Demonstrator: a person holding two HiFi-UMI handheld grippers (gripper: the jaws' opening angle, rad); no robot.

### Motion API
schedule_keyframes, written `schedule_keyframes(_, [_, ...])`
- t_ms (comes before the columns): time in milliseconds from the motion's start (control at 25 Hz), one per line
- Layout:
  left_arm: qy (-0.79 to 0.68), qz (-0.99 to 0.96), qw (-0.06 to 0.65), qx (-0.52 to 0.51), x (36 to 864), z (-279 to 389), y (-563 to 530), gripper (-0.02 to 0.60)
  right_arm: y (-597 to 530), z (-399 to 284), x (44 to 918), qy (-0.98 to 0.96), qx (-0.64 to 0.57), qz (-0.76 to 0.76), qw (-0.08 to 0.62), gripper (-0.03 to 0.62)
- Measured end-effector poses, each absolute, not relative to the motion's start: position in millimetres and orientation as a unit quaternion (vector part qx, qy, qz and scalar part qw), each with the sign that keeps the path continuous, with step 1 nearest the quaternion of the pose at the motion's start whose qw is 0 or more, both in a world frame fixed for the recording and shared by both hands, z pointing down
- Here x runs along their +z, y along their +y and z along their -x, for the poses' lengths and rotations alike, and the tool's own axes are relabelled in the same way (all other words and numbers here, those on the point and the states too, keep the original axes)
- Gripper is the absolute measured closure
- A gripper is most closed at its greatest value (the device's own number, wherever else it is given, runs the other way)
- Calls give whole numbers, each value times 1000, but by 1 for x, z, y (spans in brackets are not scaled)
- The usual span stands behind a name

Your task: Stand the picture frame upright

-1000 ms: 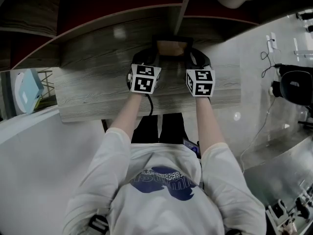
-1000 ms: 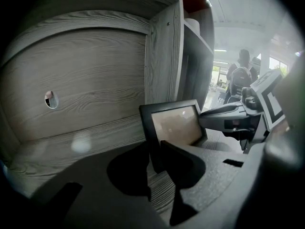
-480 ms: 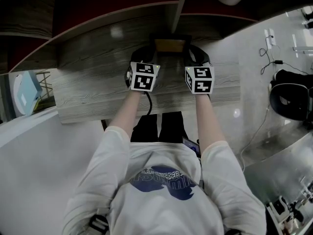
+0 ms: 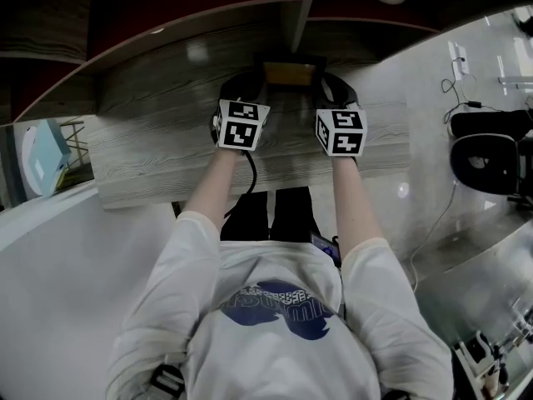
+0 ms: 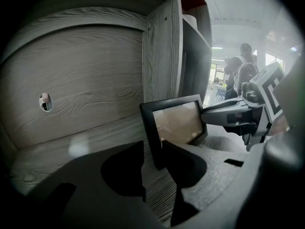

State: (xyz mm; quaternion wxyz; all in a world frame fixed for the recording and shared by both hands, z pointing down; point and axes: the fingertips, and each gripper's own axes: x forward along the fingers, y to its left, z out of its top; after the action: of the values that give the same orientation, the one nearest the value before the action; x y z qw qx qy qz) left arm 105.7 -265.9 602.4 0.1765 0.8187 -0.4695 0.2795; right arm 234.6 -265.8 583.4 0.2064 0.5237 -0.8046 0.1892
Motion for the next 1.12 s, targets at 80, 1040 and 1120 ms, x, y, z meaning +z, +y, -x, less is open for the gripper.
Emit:
schedule_keyframes(80, [-469, -819, 177, 280, 603, -105, -266, 474, -266, -236, 583, -804, 192, -527, 198, 510])
schedule_keyframes(1040, [-472, -822, 137, 289, 597, -112, -270, 477, -271, -237, 578, -805, 176, -533, 189, 516])
schedule_keyframes(1120, [-473, -822, 135, 288, 595, -112, -271, 477, -272, -237, 577, -806, 175, -534, 189, 516])
